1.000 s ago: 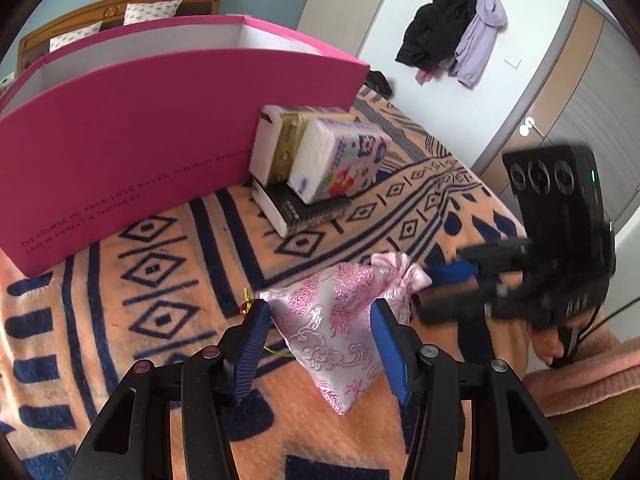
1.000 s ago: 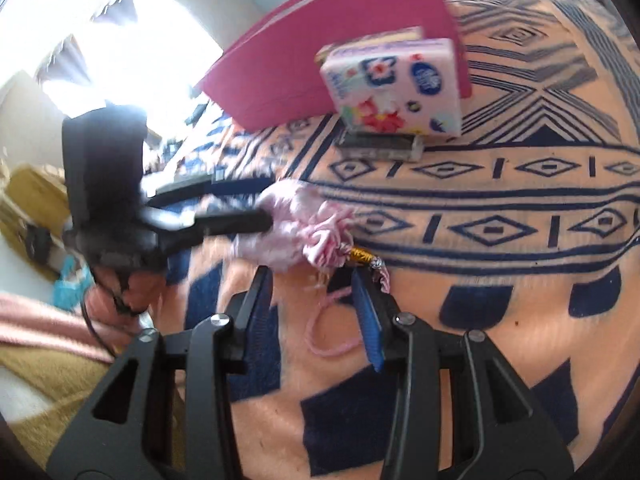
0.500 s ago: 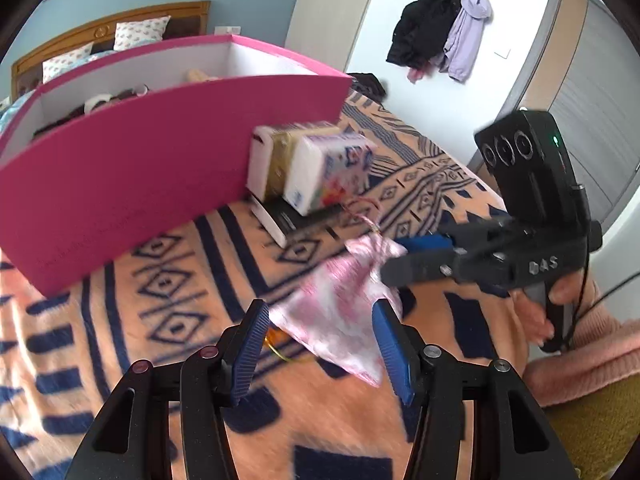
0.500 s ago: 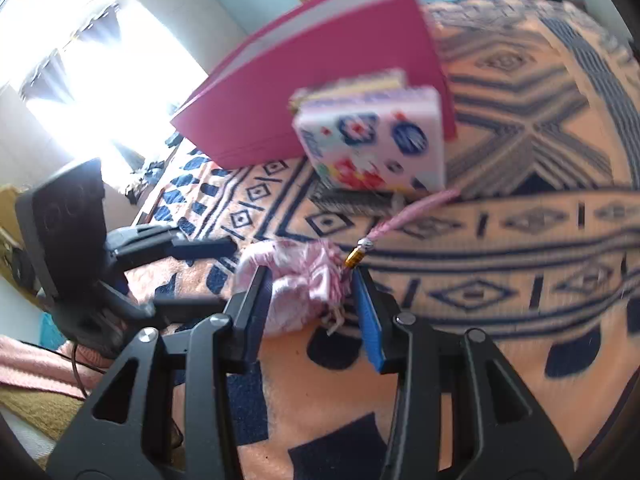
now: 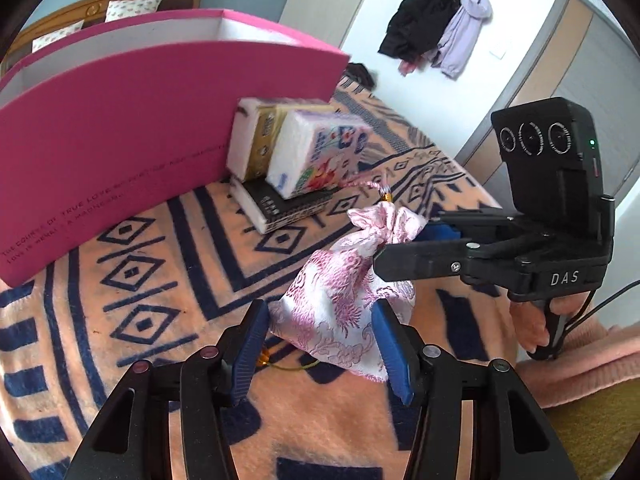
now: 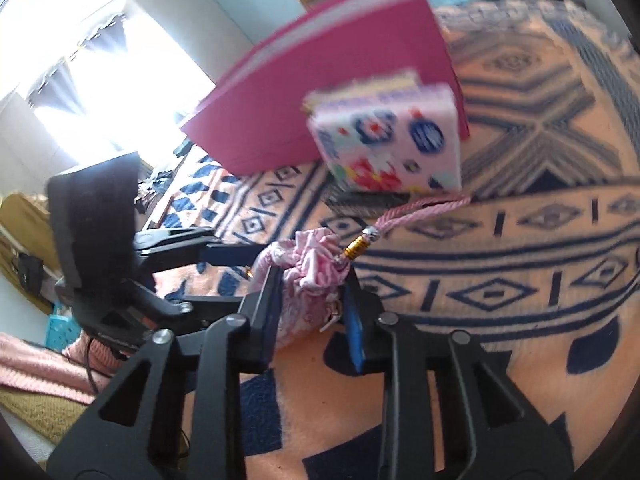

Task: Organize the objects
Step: 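Close the left gripper on the pouch and lift it, then carry the pink pouch over the magenta box with the left gripper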

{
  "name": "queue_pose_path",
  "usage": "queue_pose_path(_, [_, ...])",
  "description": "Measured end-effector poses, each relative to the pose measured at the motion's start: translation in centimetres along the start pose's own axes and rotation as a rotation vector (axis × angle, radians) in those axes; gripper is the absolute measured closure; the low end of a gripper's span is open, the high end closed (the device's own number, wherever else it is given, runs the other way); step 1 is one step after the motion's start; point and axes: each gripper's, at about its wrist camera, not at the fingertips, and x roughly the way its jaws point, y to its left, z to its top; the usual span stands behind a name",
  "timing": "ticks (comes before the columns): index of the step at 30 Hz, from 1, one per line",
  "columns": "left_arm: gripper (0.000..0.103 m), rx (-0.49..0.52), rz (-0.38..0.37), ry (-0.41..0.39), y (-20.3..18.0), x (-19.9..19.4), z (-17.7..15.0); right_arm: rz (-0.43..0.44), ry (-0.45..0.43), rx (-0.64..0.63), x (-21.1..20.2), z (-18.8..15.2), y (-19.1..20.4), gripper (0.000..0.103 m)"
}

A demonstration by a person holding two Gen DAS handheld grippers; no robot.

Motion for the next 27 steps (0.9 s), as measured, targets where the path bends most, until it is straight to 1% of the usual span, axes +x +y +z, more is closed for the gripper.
queue_pose_path(2, [0.049, 0.008, -0.021, -0.018, -0.4, -0.5, 0.2, -0.012, -0.014, -0.052, -0.2, 0.7, 1.4, 0.075])
queue_pose_path(4, [0.049, 0.02, -0.031, -0.039, -0.9, -1.0, 0.5, -0.016, -0.027, -0.077, -0.5, 1.2, 2.1, 0.076])
queue_pose_path(10, [0.049, 0.048, -0.057, -0.117, -1.9, -3.5, 2.2, -0.039, -0.084, -0.196, -3.0, 3.2, 3.9, 0.076])
queue_pose_path(13, [0.049, 0.065, -0.055, -0.147, -2.1, -4.5, 3.1, -0.05, -0.11, -0.248, -4.1, 4.4, 4.6, 0.076])
queue_pose_path(15, [0.049, 0.083, -0.06, -0.171, -2.3, -5.5, 3.6, -0.041, -0.123, -0.269, -4.5, 5.1, 4.9, 0.076])
queue_pose_path(17, [0.049, 0.106, -0.048, -0.186, -2.7, -6.1, 4.6, -0.041, -0.14, -0.3, -4.7, 6.1, 5.3, 0.076])
queue_pose_path(18, [0.05, 0.117, -0.039, -0.197, -3.4, -5.8, 5.5, -0.037, -0.147, -0.315, -4.9, 6.5, 5.5, 0.076])
queue_pose_path(21, [0.057, 0.135, -0.024, -0.221, -3.7, -6.4, 6.3, -0.022, -0.16, -0.339, -5.0, 7.6, 5.7, 0.077])
queue_pose_path(25, [0.068, 0.14, -0.005, -0.244, -3.4, -6.8, 7.4, -0.011, -0.176, -0.368, -5.1, 8.9, 6.1, 0.077])
queue_pose_path(27, [0.069, 0.145, 0.007, -0.252, -3.3, -7.0, 7.9, -0.009, -0.184, -0.381, -5.1, 9.6, 6.2, 0.077])
